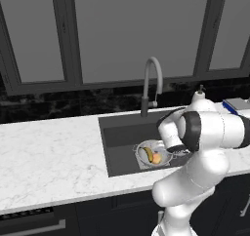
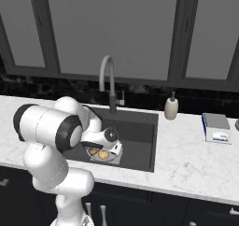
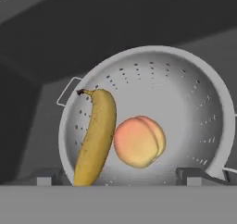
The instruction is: Put the colander in the sink, put the banana, peach in the colander, and turn on the sink faucet and pour water over the colander.
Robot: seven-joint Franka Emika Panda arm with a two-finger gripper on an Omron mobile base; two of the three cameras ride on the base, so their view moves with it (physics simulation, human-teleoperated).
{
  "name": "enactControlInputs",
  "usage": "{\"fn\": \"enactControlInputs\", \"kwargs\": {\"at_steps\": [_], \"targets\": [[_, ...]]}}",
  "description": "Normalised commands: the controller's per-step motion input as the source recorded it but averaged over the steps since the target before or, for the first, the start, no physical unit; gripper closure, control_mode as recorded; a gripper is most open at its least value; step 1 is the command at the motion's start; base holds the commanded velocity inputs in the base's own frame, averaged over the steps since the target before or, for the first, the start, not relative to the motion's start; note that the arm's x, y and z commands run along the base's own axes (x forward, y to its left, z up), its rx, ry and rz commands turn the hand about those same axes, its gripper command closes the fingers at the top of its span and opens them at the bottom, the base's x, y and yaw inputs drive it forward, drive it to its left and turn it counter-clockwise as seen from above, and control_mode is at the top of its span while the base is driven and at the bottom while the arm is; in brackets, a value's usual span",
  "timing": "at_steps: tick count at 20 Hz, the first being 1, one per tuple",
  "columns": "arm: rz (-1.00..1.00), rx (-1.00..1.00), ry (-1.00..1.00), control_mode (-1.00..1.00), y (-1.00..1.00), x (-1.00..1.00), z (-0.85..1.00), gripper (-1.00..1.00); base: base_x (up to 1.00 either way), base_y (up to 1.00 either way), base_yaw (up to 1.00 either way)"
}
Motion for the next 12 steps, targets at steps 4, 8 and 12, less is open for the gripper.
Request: {"fn": "enactControlInputs", "kwargs": {"at_steps": [4,8,12], "targets": [[0.02,0.07,-0.23,-1.00,-0.77,-0.11,1.00,-1.00,0.00,0.00,0.00],[0.04,0.13,-0.09,-1.00,-0.65,0.22,1.00,-1.00,0.00,0.00,0.00],[0.06,0.21,0.00,-1.00,-0.56,0.69,1.00,-1.00,0.00,0.00,0.00]]}}
